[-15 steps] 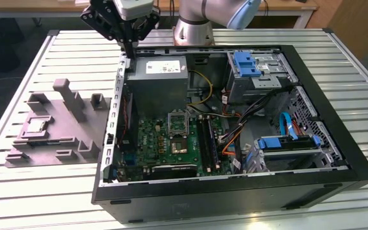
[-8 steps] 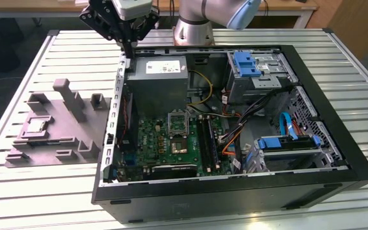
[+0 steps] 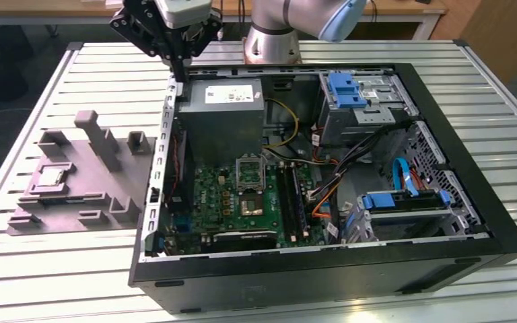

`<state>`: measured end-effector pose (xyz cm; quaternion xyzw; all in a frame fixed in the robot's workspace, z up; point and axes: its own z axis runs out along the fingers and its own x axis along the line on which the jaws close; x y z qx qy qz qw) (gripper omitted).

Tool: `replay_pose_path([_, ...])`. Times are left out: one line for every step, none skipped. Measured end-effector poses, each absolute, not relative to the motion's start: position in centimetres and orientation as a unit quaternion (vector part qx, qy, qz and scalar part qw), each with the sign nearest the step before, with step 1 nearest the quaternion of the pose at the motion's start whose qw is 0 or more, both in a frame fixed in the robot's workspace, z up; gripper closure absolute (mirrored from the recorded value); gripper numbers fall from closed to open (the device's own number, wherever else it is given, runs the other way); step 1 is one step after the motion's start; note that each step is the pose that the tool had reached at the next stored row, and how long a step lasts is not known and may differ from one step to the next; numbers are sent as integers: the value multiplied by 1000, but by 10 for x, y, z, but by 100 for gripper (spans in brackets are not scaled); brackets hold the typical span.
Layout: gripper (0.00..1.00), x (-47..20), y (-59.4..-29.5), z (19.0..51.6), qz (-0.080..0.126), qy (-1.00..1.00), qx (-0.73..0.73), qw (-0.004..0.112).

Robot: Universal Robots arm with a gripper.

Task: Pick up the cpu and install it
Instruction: 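Reach for the cpu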

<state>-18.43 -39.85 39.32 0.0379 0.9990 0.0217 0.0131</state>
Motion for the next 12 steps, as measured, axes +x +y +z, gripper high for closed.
replay_pose_path([89, -184, -399, 393, 22, 999, 38, 13])
replay_pose_path([89, -185, -398, 393, 22, 999, 38, 13])
replay_pose_path([89, -185, -398, 393, 22, 999, 38, 13])
replay_pose_path([89, -185, -398, 393, 22, 999, 38, 13])
replay_pose_path([89, -186, -399, 393, 22, 999, 38, 13])
replay_pose_path([89, -186, -399, 393, 22, 999, 38, 13])
replay_pose_path([89, -186, -399, 393, 22, 999, 38, 13])
replay_pose_path([89, -186, -399, 393, 22, 999, 38, 13])
replay_pose_path([89, -187, -399, 393, 22, 999, 38, 13])
replay_pose_path([89, -187, -399, 393, 22, 999, 38, 13])
replay_pose_path([89, -187, -398, 393, 22, 999, 38, 13])
replay_pose_path([89, -188, -398, 393, 22, 999, 38, 13])
